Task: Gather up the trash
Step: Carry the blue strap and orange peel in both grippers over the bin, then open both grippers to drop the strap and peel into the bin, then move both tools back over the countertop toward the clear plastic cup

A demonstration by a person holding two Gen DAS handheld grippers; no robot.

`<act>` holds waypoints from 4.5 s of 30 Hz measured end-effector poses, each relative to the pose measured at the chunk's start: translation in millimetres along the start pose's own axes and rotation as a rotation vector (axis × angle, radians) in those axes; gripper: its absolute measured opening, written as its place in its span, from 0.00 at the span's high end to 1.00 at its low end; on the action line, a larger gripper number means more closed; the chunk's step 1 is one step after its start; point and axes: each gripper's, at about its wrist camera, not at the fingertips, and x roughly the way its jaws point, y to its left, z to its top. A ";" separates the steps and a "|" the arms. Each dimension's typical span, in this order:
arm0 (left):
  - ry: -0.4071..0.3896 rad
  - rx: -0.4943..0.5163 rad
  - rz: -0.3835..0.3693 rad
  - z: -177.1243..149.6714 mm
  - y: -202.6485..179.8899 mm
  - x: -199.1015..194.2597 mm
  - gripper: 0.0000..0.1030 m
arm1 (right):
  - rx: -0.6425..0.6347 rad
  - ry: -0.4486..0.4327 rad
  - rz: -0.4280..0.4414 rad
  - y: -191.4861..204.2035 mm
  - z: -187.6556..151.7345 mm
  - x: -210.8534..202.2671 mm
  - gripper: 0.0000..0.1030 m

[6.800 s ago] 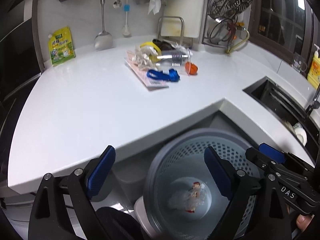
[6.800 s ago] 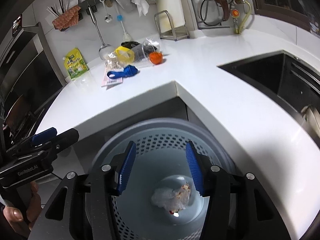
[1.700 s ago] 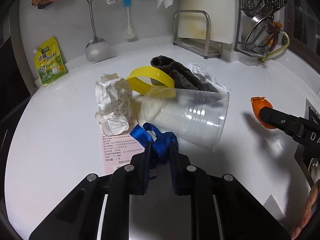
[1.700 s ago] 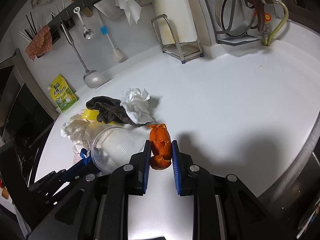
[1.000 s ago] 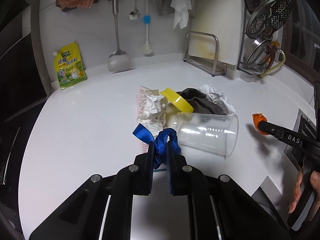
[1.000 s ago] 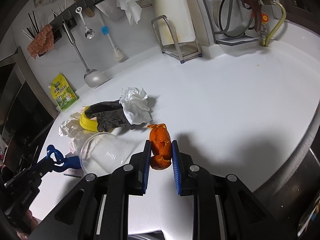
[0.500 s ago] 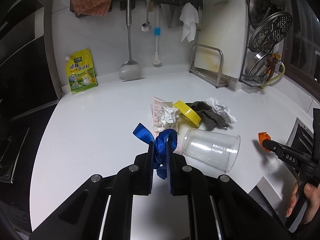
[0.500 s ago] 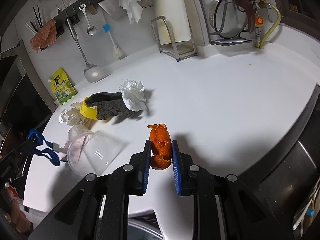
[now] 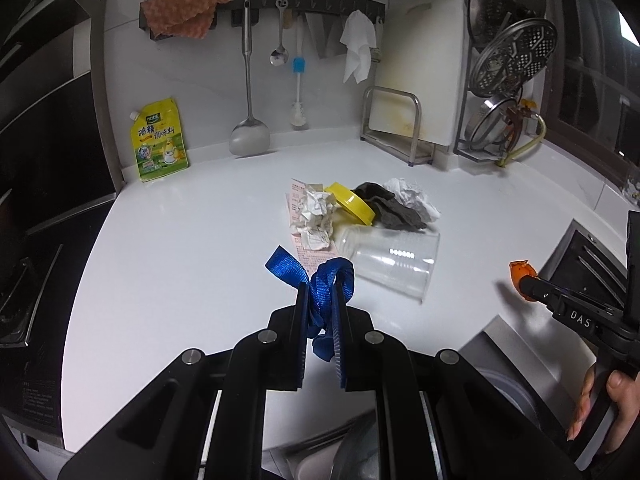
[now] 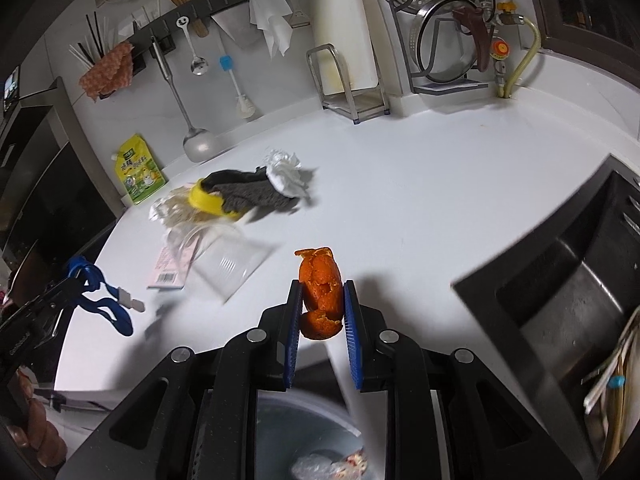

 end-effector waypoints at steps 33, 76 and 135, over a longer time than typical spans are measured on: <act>0.050 0.114 -0.160 -98.3 -37.1 -70.3 0.89 | 0.047 -0.026 -0.029 47.2 -139.5 -111.8 0.81; 0.238 0.128 -0.189 -142.9 -50.7 -21.2 0.76 | 0.075 0.122 -0.059 34.7 -185.0 -68.6 0.76; 0.084 0.043 -0.143 -116.2 -14.0 -49.2 0.07 | 0.065 -0.003 -0.085 41.0 -167.3 -91.4 0.39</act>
